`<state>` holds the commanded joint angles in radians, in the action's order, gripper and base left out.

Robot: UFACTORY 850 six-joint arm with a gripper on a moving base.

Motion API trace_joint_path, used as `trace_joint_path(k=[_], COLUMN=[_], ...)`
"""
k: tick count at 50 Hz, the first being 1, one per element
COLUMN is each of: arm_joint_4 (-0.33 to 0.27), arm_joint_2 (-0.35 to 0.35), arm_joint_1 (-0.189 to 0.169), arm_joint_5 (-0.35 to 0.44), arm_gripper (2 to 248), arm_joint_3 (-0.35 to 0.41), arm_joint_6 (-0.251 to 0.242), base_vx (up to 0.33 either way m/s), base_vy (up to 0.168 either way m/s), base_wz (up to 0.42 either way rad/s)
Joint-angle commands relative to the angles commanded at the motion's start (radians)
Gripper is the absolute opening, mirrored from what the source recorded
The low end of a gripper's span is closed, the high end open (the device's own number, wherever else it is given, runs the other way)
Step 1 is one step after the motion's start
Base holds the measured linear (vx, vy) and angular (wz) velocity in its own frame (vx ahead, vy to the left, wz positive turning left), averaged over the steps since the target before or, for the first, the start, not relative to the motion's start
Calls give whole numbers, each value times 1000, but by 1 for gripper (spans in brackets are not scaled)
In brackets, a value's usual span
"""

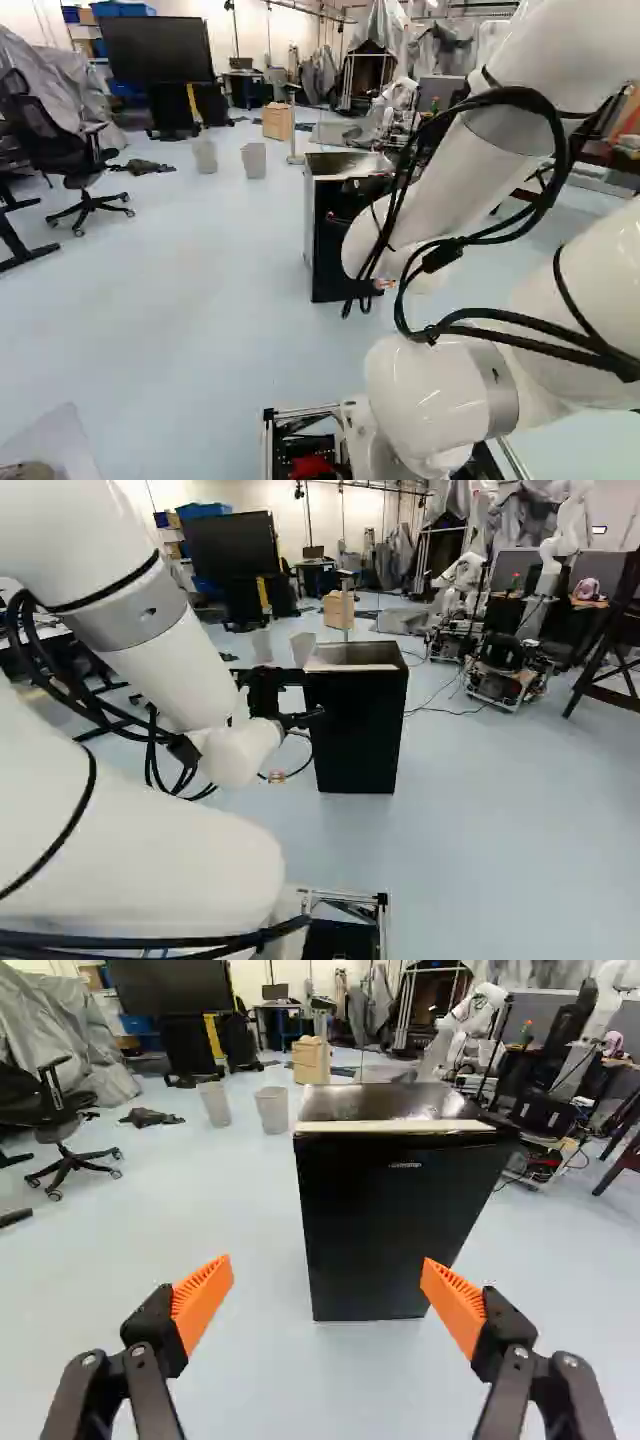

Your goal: Grab a drink from the fridge

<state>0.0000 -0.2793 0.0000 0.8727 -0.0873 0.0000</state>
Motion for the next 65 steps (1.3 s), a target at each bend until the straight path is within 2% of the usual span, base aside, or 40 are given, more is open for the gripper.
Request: trace_joint_path(k=[30,65], arm_joint_4=[0,0], arm_joint_2=[0,0], arm_joint_1=[0,0], arm_joint_5=[0,0], arm_gripper=[247,247], arm_joint_3=[0,0], arm_joint_6=[0,0], base_vx=[0,52], base_vy=[0,39], base_wz=[0,-12])
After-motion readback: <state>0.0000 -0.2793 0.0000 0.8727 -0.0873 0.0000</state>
